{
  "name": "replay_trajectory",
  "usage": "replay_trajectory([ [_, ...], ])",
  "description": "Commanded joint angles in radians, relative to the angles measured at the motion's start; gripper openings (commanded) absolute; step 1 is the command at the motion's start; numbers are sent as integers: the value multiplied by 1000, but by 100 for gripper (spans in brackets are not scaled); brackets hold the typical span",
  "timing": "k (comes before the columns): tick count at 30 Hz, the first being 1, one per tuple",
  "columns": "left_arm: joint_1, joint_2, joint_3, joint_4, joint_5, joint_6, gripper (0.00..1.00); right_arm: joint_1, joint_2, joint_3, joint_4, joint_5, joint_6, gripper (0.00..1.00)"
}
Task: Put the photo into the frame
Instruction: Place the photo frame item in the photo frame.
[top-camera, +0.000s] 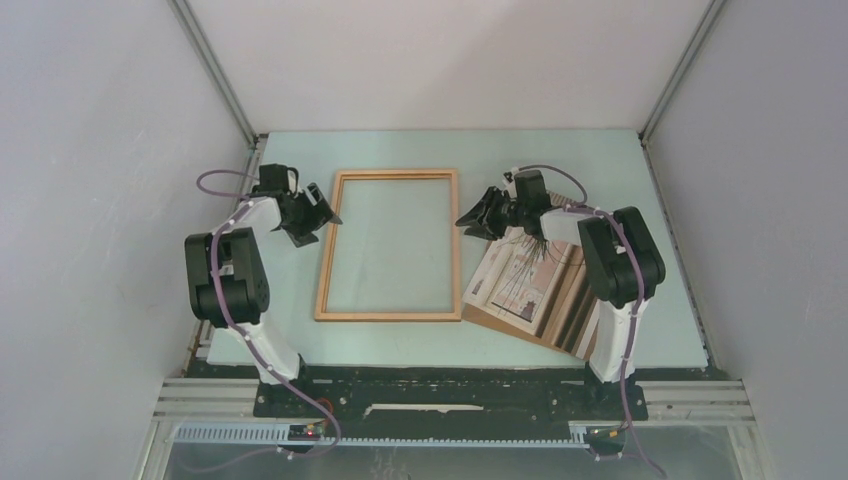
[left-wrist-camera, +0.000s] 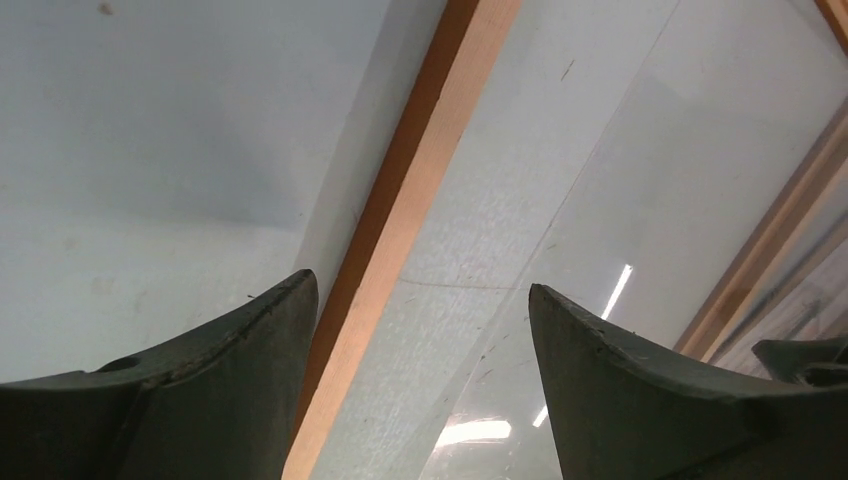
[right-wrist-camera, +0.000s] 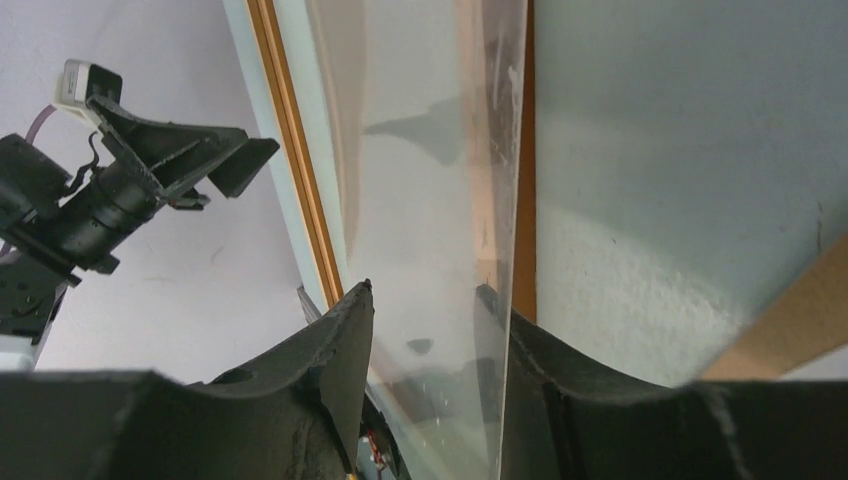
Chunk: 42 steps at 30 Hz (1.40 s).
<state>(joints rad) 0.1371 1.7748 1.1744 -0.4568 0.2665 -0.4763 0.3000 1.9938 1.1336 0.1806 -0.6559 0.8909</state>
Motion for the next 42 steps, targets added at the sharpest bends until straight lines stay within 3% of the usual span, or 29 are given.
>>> replay_trajectory([
  [1, 6, 28, -23, 63, 87, -41, 83, -13, -83, -17, 33, -41, -27, 50],
  [6, 6, 39, -34, 87, 119, -62, 83, 2, -59, -26, 115, -58, 15, 45],
  [11, 6, 45, -33, 96, 137, -70, 83, 17, -34, -26, 154, -26, 25, 21],
  [18, 6, 37, -33, 99, 148, -72, 83, 21, 9, -1, 190, -52, 28, 1],
  [27, 8, 38, -30, 106, 156, -73, 84, 21, -3, 10, 282, -140, -29, 0],
  [31, 8, 45, -30, 113, 169, -81, 84, 27, 20, 11, 407, -192, 23, 0],
  [42, 12, 30, -39, 118, 158, -76, 89, 91, 31, 77, 446, -148, 6, 0],
])
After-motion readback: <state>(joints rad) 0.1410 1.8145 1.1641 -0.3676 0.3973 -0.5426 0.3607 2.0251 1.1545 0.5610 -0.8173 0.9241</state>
